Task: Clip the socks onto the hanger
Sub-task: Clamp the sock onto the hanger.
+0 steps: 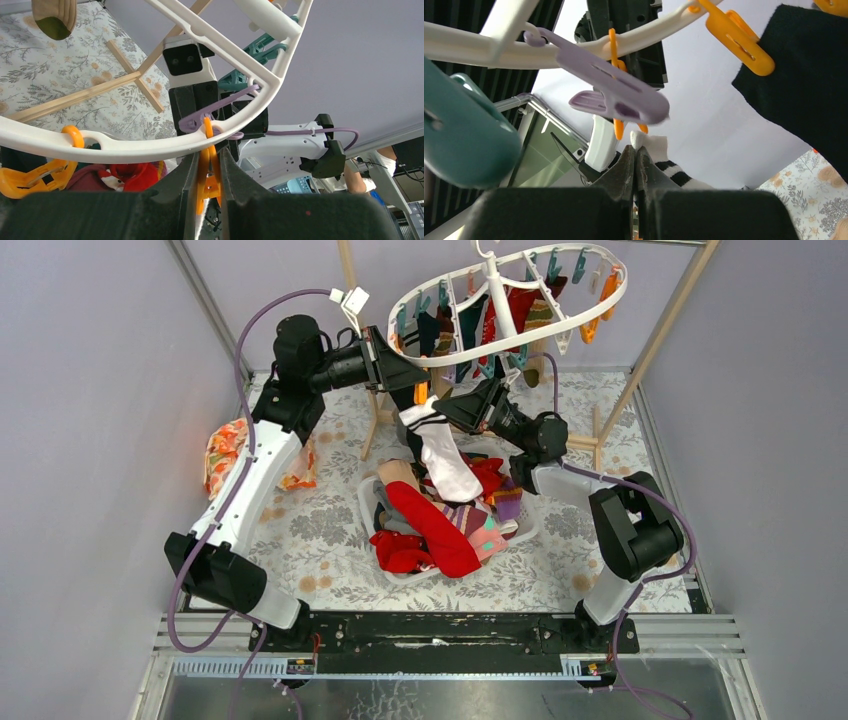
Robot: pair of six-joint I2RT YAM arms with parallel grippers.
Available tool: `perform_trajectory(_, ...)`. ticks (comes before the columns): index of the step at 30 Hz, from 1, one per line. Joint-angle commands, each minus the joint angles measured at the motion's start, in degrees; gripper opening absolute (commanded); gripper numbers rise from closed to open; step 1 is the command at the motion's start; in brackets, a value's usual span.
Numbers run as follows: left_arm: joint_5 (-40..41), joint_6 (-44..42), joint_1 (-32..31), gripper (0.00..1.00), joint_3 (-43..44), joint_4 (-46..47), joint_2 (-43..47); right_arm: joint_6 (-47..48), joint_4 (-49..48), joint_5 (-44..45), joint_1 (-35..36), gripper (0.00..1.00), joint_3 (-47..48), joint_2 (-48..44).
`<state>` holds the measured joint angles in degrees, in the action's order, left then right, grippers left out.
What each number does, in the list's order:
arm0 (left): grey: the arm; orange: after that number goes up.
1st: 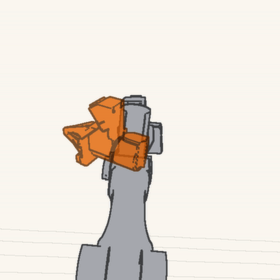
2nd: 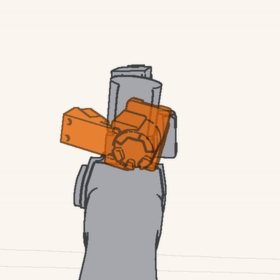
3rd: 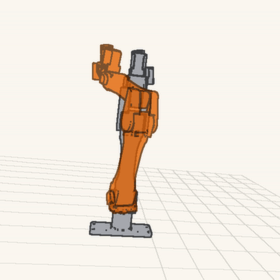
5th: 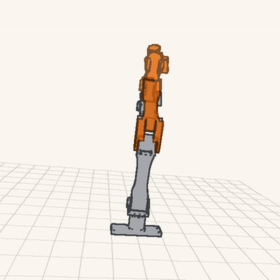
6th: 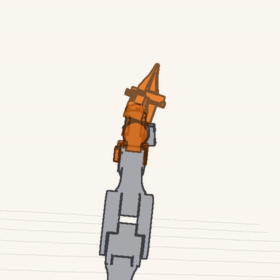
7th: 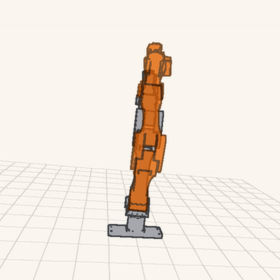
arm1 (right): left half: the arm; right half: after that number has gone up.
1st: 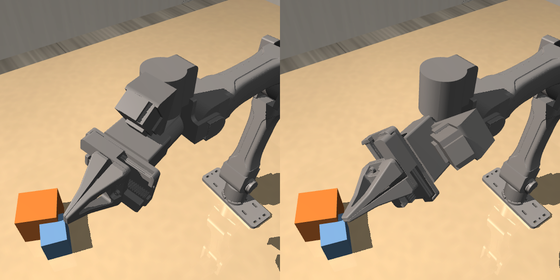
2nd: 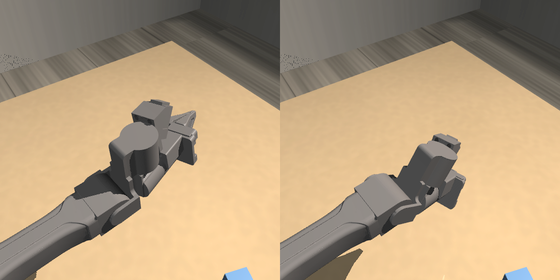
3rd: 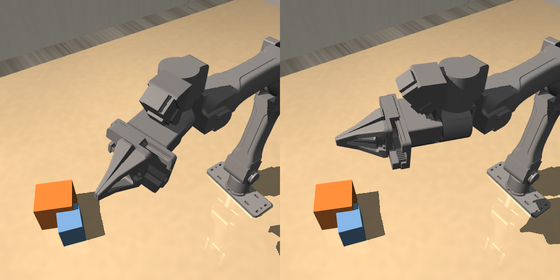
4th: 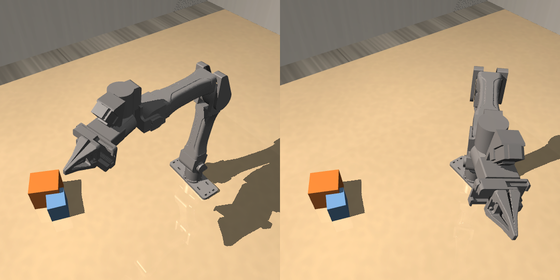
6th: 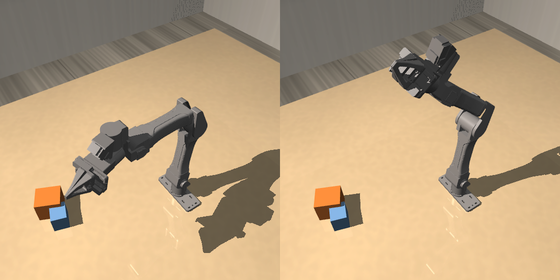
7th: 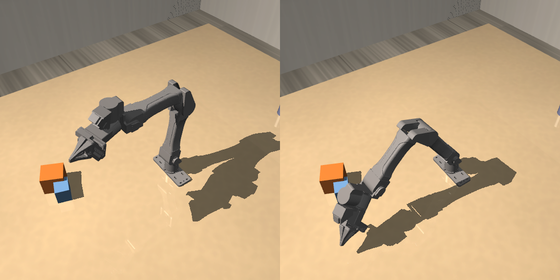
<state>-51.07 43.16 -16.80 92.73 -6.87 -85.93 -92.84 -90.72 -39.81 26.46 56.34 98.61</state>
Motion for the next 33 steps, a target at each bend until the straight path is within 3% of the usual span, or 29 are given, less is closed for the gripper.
perform_trajectory(1,-3.2,0.2,0.1,0.00,-0.5,3.2,1.5,-0.6,-7.7,-0.3,-0.3,0.00,3.6,-1.0)
perform_trajectory(33,-6.2,6.1,0.2,0.00,-3.6,11.4,1.6,1.9,-7.7,10.4,0.6,0.00,1.7,-0.2)
